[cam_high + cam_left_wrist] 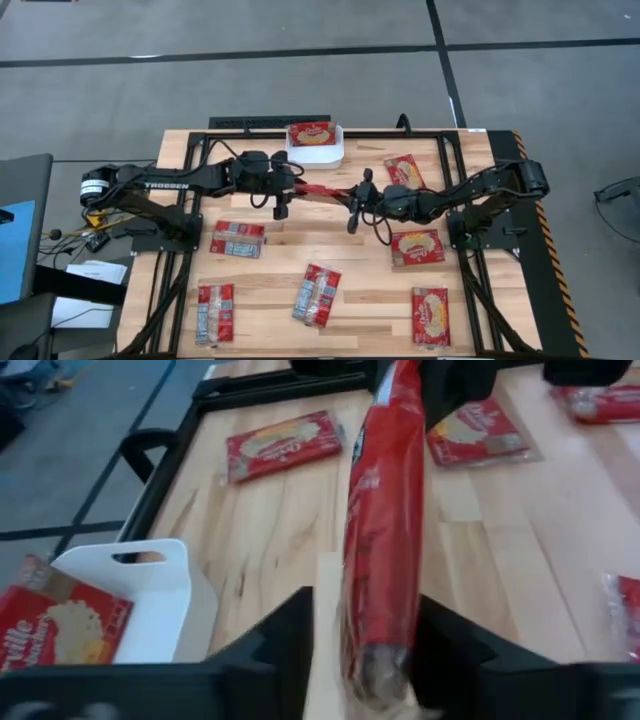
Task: Sort popcorn bags into baskets
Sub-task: Put the red popcorn bag into the white bin
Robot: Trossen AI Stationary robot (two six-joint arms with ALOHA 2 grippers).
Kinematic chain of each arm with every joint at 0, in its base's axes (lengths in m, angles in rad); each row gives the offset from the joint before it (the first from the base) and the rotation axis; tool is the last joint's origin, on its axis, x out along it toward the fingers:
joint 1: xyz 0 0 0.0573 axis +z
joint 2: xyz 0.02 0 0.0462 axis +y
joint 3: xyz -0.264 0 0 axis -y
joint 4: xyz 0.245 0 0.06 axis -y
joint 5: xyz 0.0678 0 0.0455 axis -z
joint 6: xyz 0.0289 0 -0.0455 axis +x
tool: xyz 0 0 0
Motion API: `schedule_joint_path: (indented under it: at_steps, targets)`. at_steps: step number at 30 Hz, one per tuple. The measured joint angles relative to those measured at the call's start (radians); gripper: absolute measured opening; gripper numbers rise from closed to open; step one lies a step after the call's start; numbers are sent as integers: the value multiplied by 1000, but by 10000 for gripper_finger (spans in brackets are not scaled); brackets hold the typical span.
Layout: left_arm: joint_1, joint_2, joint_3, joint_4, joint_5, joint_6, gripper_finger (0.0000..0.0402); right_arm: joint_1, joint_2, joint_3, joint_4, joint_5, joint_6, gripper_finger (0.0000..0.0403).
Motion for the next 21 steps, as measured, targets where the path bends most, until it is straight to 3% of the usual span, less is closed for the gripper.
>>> schedule_joint_path:
  at_steps: [6,11,13,17,21]
  targets:
    - [15,-4,1,-18,32,10,14,0,0,0,-17,5,-7,17]
    - [33,-4,2,-20,57,17,8,-2,0,1,-29,9,-15,28]
    - [50,-6,2,-15,48,41,6,-7,0,1,-23,44,-14,61]
    - [125,-31,2,-16,7,79,5,-3,-15,0,-10,202,-23,146]
    - [238,-42,3,-2,27,99,3,12,-35,-1,0,368,-55,228]
